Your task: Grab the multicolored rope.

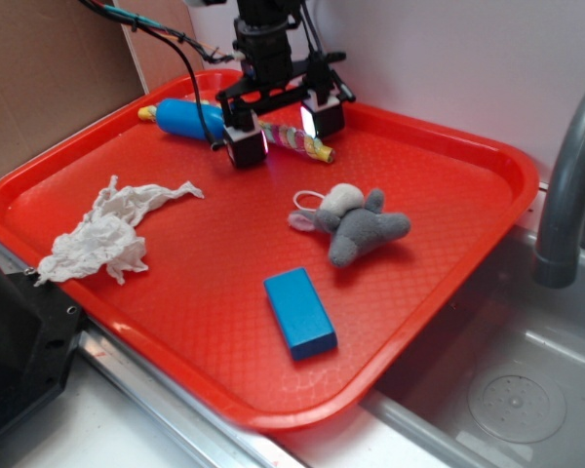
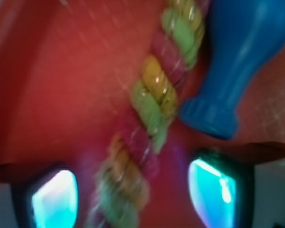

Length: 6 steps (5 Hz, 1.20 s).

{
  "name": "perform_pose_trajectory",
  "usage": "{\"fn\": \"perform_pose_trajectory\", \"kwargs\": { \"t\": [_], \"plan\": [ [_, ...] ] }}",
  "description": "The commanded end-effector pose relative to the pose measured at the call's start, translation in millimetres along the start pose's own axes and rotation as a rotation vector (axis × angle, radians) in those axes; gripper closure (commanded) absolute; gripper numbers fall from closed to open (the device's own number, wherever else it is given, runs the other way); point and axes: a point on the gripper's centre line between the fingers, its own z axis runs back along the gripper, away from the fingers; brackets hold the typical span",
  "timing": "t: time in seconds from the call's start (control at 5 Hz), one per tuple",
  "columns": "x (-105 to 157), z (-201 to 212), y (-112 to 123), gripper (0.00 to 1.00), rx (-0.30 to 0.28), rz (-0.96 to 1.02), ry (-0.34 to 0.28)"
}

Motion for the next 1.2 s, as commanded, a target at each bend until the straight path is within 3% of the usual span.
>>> {"fn": "perform_pose_trajectory", "kwargs": {
  "t": [0.0, 0.4, 0.6, 0.8, 1.0],
  "plan": [
    [11.0, 0.3, 16.3, 1.0, -0.003, 0.034, -0.005],
    [-9.1, 29.0, 37.8, 1.0, -0.091, -0.005, -0.017],
    [-28.2, 58.4, 65.6, 1.0, -0.133, -0.142, -0.023],
    [-34.5, 103.6, 91.6, 1.0, -0.296, -0.393, -0.061],
    [-27.5, 152.5, 92.0, 1.0, -0.351, -0.612, -0.073]
  ]
}}
